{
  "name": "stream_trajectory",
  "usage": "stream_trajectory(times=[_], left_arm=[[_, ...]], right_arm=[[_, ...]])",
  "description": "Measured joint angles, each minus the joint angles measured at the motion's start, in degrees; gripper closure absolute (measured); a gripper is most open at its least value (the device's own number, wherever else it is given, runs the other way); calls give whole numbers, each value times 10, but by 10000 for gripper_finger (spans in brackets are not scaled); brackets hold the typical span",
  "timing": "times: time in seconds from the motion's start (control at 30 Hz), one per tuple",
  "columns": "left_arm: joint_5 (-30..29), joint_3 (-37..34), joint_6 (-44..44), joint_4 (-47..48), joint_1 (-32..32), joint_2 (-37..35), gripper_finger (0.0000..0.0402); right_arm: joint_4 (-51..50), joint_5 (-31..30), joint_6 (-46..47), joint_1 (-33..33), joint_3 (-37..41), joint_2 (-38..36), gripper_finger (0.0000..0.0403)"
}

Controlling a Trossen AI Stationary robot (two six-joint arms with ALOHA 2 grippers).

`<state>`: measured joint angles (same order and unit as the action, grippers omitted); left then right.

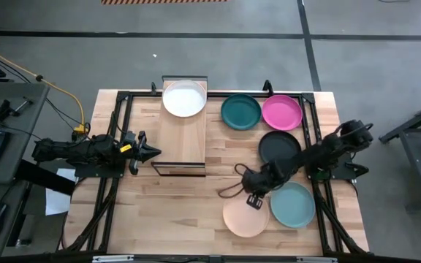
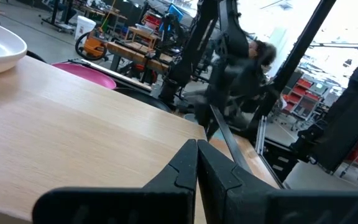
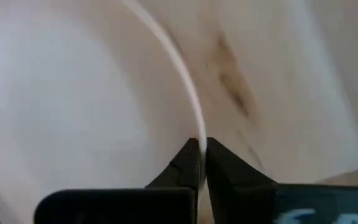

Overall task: Place and stack plates onto a shelf
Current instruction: Stack the light orange plate on top of the white plate on the shelf

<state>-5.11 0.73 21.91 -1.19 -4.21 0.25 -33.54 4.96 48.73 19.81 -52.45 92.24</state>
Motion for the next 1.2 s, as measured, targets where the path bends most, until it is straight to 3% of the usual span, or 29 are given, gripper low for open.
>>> stream_trajectory(times=[0.3, 0.47, 0.63, 0.73, 0.83, 1.03, 1.2], left_arm=[[0, 0, 0, 0, 0, 0, 401], [0, 0, 0, 0, 0, 0, 401], [0, 0, 0, 0, 0, 0, 401], [0, 0, 0, 0, 0, 0, 401], [0, 0, 0, 0, 0, 0, 401], [0, 0, 0, 0, 0, 0, 401], [0, 0, 0, 0, 0, 0, 401]], right_arm=[[-35, 3, -56, -42, 0, -150, 403], [-34, 67, -105, -70, -1, -225, 403], [80, 75, -76, -143, -1, -249, 403], [167, 75, -46, -199, -21, -232, 403], [196, 72, -41, -253, -88, -194, 403], [127, 33, -83, -357, -298, -77, 403], [76, 10, -54, -425, -453, 46, 403]])
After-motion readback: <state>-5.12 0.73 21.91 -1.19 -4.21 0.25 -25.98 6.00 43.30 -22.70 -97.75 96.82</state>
